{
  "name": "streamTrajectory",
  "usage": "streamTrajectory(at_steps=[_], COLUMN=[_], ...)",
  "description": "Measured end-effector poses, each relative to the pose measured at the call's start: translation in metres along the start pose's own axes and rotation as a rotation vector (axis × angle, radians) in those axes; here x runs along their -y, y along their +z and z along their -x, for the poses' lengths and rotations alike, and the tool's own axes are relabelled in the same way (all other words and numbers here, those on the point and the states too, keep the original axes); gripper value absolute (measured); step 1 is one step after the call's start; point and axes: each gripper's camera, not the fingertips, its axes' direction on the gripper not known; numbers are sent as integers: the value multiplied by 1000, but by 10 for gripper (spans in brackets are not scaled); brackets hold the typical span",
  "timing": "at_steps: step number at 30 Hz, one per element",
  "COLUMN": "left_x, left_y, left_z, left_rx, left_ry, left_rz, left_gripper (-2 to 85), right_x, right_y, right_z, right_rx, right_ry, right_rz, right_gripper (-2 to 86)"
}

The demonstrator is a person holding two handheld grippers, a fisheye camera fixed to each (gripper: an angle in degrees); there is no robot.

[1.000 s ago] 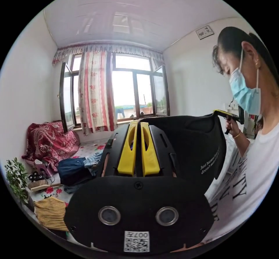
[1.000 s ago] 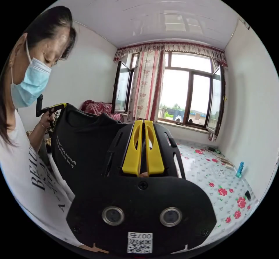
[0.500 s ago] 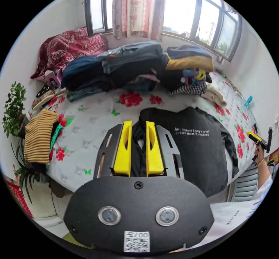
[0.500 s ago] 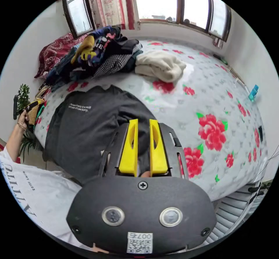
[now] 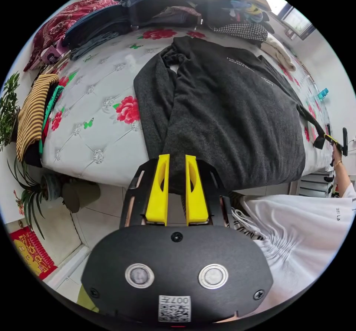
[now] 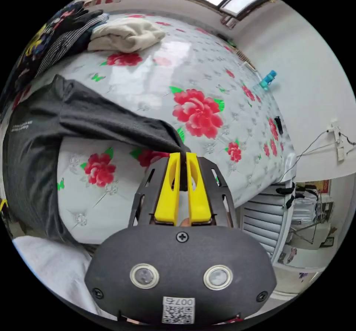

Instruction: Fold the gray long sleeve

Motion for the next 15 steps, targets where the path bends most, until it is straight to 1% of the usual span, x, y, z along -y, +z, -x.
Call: streamTrajectory(at_steps=[2, 3, 4, 6, 8, 9, 11, 15], left_x=[-1, -3, -7, -14, -20, -23, -23, -12], left_y=[-3, -4, -6, -7, -6, -4, 0, 15], left_z=[2, 5, 7, 12, 16, 17, 13, -4], left_rx=[12, 11, 8, 7, 4, 7, 23, 54], left_ry=[18, 25, 29, 34, 42, 62, 118, 233], left_rz=[-4, -6, -7, -10, -2, 5, 15, 69], left_gripper=[75, 75, 76, 77, 78, 79, 79, 75], right_x=[15, 15, 8, -14, -60, -72, -120, -163], right_y=[-3, -6, -13, -26, -32, -31, -14, 13], right_z=[-43, -48, -51, -40, -7, 2, 43, 102], right_rx=[67, 95, 164, 223, 413, 459, 634, 710], right_ry=[88, 93, 73, 24, -106, -127, -229, -372], right_rz=[43, 39, 5, -56, -94, -83, -3, 123], right_gripper=[67, 70, 73, 75, 73, 73, 73, 77])
